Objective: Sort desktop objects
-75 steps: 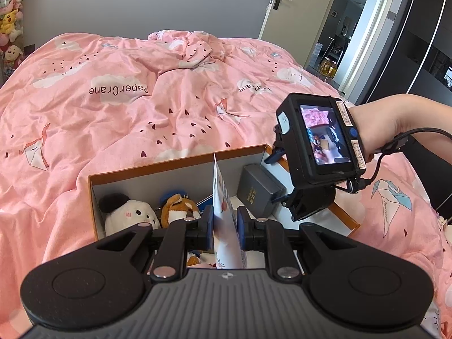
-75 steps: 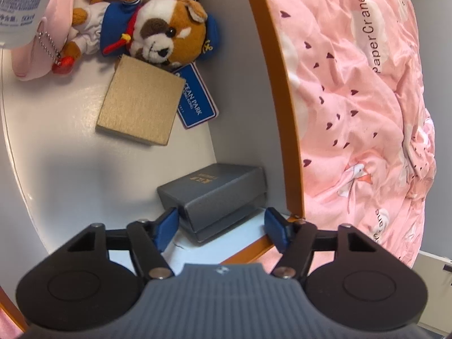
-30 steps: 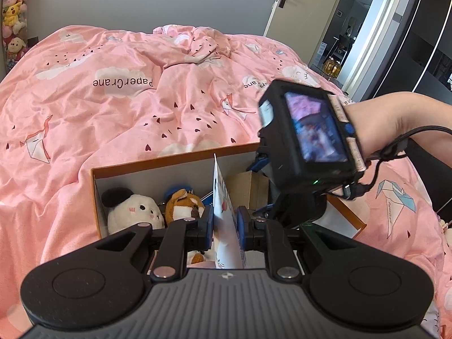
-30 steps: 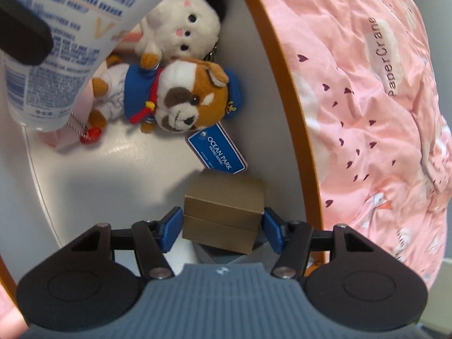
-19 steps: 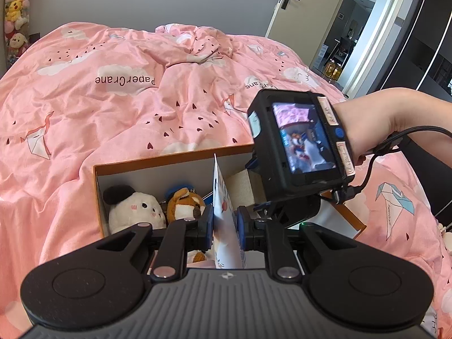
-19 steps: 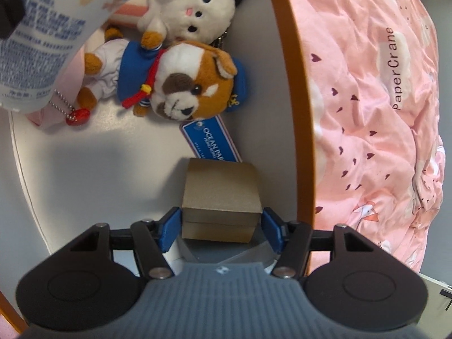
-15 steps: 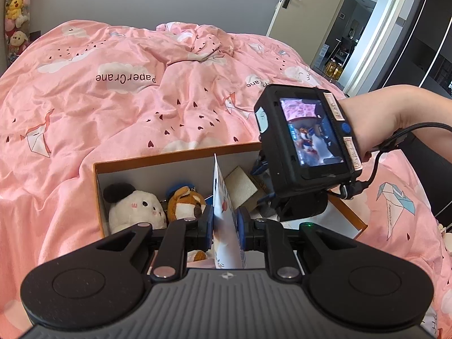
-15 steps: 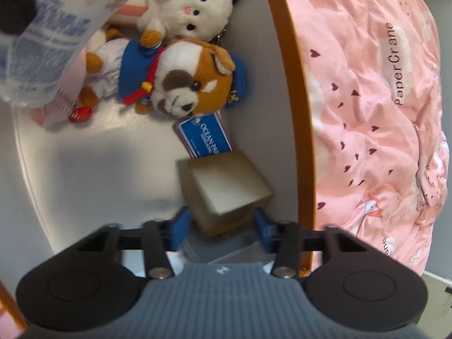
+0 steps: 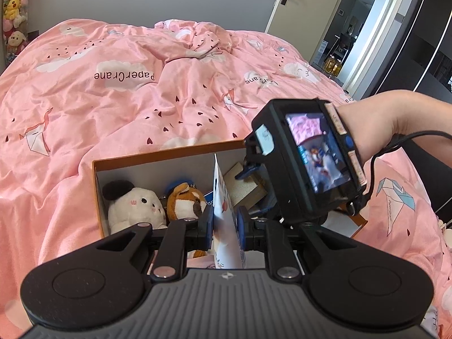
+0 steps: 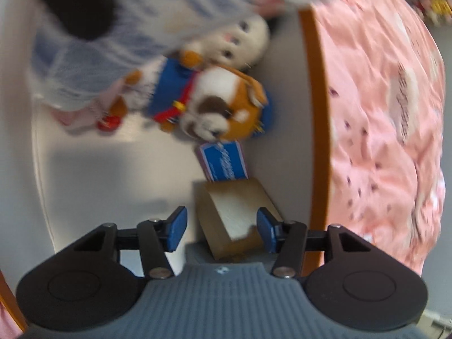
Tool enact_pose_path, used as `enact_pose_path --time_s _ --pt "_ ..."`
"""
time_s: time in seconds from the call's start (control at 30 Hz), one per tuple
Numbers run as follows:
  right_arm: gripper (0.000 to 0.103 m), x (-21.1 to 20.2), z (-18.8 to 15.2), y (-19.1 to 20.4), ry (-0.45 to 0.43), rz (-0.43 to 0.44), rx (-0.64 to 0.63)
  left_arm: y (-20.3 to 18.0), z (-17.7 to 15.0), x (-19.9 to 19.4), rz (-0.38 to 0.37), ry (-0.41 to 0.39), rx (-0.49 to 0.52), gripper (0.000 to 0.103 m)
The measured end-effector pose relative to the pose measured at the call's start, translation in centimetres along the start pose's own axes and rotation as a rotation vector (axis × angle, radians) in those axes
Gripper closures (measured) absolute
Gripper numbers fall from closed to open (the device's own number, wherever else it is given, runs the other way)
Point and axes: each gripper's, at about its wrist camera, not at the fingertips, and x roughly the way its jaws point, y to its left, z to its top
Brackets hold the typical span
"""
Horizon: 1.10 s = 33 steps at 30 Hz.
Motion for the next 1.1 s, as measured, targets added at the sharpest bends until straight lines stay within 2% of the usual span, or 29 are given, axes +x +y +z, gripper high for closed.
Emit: enact_pose_path --time_s 0.27,0.47,0.57,0.77,0.9,1.1 --pt "0.059 1.7 1.3 0.1 -0.035 0.058 0.004 0.4 0.1 -0.2 0.002 0.008 -0.005 0.084" --pt "0.059 2.9 1.9 -0.6 -0.015 0.083 0.026 0.6 0.2 -0.1 0.001 0.007 -0.012 0.084" --pt "0.062 4.1 1.7 -0.5 0.051 0.082 -0.004 0.8 0.2 -0.1 -0.002 0.008 -0.019 0.084" --pt "0.063 4.1 1.3 -1.5 0.038 0.076 0.046 0.8 0.3 -0.1 -0.007 0.008 -0.022 0.084" --pt "0.061 3.1 1.1 -2.2 0.001 0.084 0.099 0.7 0.3 0.2 -0.019 0.008 -0.023 0.084" --pt "0.057 -1.4 -1.3 -2.7 -0.083 0.058 0.144 -0.3 0.7 1.4 -0.059 0.012 -0.03 0.084"
